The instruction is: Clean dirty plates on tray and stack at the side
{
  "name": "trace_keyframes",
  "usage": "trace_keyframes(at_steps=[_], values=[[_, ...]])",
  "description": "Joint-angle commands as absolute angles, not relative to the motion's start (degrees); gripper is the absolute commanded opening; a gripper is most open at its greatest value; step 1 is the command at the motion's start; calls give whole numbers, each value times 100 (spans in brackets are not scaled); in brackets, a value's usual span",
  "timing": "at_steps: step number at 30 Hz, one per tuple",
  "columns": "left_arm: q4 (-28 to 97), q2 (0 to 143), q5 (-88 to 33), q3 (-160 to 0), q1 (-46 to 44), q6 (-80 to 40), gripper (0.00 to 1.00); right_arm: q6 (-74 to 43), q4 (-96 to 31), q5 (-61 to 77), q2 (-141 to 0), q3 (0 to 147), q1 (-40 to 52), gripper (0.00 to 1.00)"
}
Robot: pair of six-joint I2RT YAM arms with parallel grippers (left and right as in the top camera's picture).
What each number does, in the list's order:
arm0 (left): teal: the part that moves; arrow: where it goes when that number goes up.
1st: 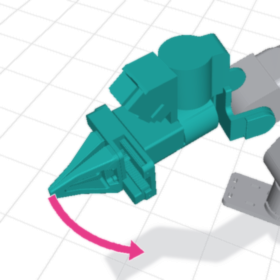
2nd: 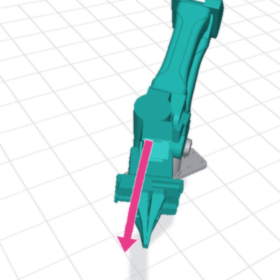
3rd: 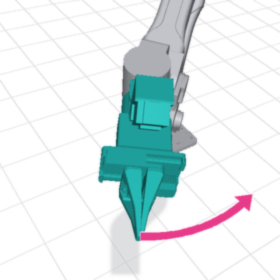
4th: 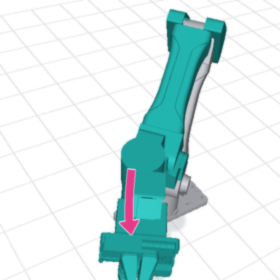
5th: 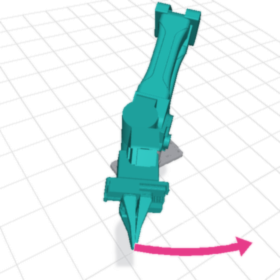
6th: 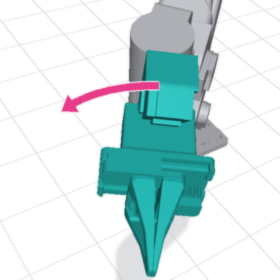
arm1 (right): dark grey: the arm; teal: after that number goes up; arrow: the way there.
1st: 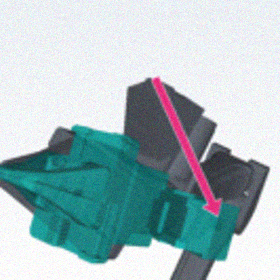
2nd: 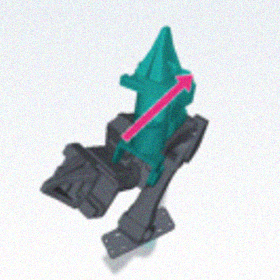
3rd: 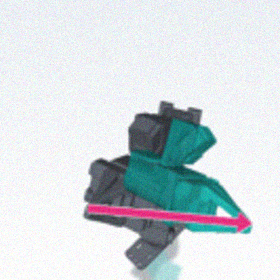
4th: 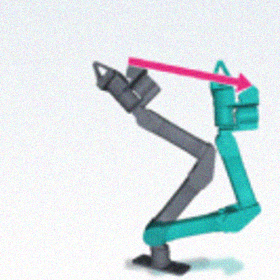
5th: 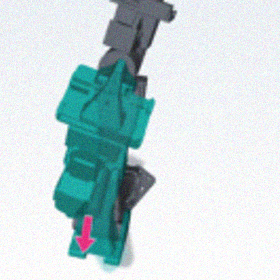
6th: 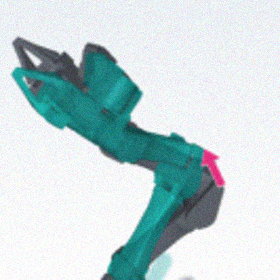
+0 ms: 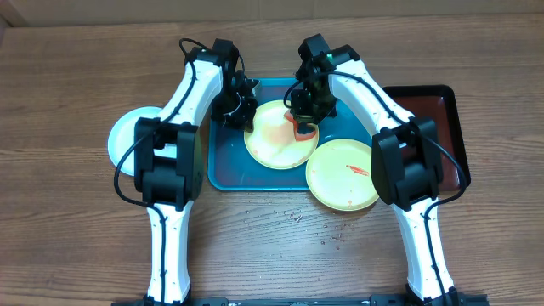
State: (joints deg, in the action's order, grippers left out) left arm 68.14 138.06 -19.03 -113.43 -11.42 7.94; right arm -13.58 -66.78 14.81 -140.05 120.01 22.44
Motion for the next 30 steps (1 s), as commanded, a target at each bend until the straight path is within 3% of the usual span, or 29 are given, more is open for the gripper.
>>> trace_keyframes(at_steps=[1,17,30], values=[[6720,13826,-1887,-10986,-1188,875,4,-1522,-6619,1546,-14125,12022,2285,4],[6591,13826,-2405,-10901,-843,-19,4,-1798,-6700,2403,-14125,12007,3155,4],[6641,13826,-1918,-10901,-604,-176,4,-1758,-7347,19,-14125,12007,2679,4]])
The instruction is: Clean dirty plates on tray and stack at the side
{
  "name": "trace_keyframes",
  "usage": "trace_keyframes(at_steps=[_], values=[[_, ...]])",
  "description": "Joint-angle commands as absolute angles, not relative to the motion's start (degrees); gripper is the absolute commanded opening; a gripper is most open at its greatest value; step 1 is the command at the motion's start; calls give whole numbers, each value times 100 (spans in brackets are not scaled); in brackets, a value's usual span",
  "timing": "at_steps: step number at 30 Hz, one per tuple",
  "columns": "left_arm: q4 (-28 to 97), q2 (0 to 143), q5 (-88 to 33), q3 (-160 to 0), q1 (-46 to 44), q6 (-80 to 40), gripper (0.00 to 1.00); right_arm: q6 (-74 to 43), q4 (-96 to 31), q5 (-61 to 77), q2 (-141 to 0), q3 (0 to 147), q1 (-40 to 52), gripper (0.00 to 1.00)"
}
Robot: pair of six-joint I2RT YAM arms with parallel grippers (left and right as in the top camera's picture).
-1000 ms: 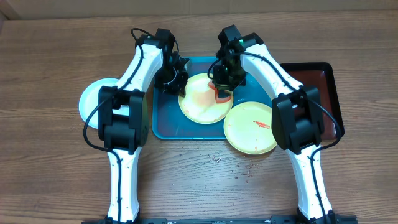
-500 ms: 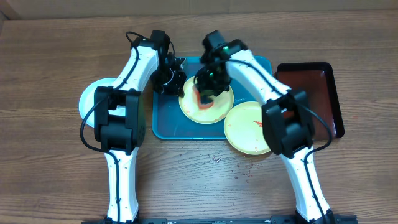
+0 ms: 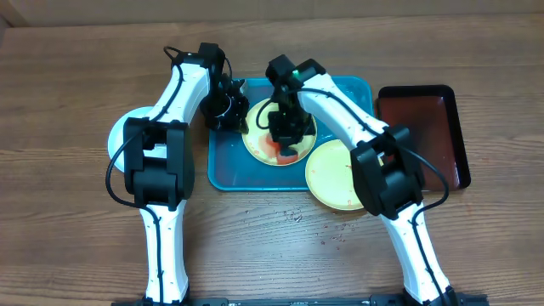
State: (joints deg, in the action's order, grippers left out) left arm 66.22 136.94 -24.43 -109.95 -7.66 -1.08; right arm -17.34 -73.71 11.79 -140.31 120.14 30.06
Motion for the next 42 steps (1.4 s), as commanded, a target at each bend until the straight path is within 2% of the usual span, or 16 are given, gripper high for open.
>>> trace_keyframes(at_steps=[1,8,18,32,42], values=[[6663,13826,-1885,-10901,-604,-176,4,-1758,-7284,5,-14125,12007,2624,4],[6700,13826,-1861,-10901,-617,-172,4,-1787,-6386,43,-14125,12007,2495,4],[6707,13826,-1868,-10901,-617,-174,4,-1979,-5245,1135,-14125,12007,2698,4],[6705,13826,-1870,-10901,-617,-174,4,-1916,-5577,1553,-14125,12007,3409,4],[6742,13826,-1870,-10901,-617,-174,4,-1870,-5741,1109,-14125,12007,3030,4]])
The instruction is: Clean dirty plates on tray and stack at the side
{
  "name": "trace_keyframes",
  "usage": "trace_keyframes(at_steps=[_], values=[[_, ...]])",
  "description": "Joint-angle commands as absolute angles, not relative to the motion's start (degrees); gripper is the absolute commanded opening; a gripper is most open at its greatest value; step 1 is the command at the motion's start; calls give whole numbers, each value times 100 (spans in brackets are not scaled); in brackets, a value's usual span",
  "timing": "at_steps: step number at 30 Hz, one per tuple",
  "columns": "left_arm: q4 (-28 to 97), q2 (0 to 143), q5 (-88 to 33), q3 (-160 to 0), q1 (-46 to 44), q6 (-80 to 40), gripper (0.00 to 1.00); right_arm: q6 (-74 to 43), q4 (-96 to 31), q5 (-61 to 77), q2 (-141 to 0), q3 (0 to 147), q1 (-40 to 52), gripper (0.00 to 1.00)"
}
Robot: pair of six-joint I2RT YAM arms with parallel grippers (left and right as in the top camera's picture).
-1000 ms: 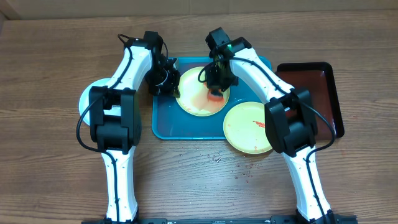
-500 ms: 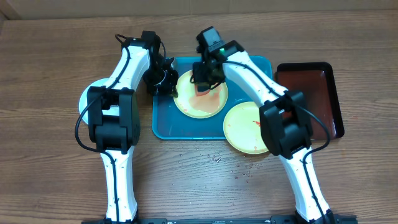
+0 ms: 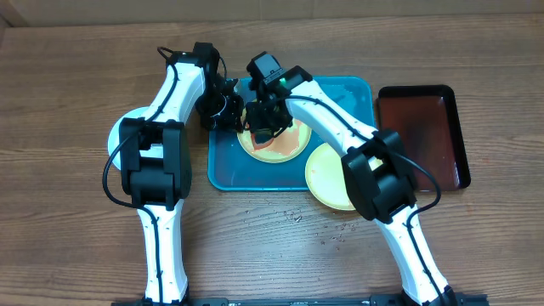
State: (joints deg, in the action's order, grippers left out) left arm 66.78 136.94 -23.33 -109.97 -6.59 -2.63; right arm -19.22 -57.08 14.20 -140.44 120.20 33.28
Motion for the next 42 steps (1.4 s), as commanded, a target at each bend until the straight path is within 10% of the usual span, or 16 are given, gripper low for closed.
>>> trace_keyframes(at_steps=[1,11,21,42], values=[[6744,13826,-1870,-10901,-615,-174,4,-1892,-5780,980,-14125,12007,2934,4],[6718,13826,-1865,-10901,-615,-174,4,-2021,-6471,368,-14123,12036,2180,4],[7083,13758,-1708,-11354,-596,-176,4,-1313,-7494,2534,-13609,12862,2091,4],[7640,11666,2220,-11834,-1621,-1256,4,-1299,-8055,2709,-12302,13469,486,4]])
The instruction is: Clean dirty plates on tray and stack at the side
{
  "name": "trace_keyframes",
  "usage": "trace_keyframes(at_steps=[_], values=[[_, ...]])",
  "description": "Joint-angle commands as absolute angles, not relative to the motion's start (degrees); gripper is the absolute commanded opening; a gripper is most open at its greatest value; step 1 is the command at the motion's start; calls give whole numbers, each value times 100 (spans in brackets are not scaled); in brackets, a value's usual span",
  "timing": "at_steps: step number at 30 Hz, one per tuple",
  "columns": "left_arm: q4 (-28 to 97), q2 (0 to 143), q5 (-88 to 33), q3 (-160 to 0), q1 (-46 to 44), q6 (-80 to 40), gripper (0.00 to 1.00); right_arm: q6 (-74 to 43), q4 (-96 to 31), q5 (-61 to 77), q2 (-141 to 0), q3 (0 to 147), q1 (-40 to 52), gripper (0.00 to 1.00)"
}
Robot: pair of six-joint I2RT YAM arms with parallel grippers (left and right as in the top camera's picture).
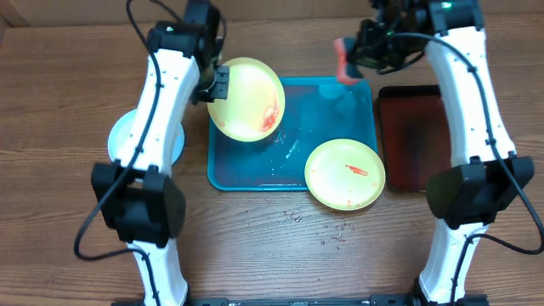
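A yellow plate (245,98) with a red smear hangs tilted over the left part of the blue tray (327,119). My left gripper (218,85) is shut on its left rim. At the tray's far right corner my right gripper (350,53) is raised, shut on a red sponge (341,59). A second yellow plate (344,174) with a small red stain lies flat, overlapping the tray's front right corner and the table.
A pale plate (124,141) lies on the table left of the tray, partly under my left arm. A dark red tray (422,136) stands to the right. Water drops (293,216) speckle the wooden table in front of the blue tray.
The smeared yellow plate lay flat in the tray under the sponge; now my left gripper holds it up, tilted. My right gripper has moved with the sponge to the far right corner.
The sponge in my right gripper sat on the plate's far right part, then on its middle, then on its left part, while my left gripper stayed at the plate's left rim. Now the plate is lifted and the sponge is away from it.
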State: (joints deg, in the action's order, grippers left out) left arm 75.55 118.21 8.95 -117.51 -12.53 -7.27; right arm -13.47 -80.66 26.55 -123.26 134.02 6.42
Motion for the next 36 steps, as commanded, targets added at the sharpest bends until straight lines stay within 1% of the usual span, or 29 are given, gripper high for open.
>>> trace_keyframes(at_steps=[1,7,14,18,36], values=[[7697,11666,2556,-11830,-1734,-1446,4,-1299,-8060,2709,-12302,13467,427,4],[7948,11668,4117,-11736,-2353,-2362,4,-1188,-8167,2659,-12302,13458,248,4],[8014,11668,5496,-11738,-3037,-2764,4,-1170,-8246,2556,-12302,13458,239,4],[8145,11668,6239,-11736,-3284,-3055,4,-1170,-8270,2556,-12302,13458,239,4],[8519,11649,7249,-11749,-3636,-3253,4,-1170,-8324,2556,-12302,13458,239,4]])
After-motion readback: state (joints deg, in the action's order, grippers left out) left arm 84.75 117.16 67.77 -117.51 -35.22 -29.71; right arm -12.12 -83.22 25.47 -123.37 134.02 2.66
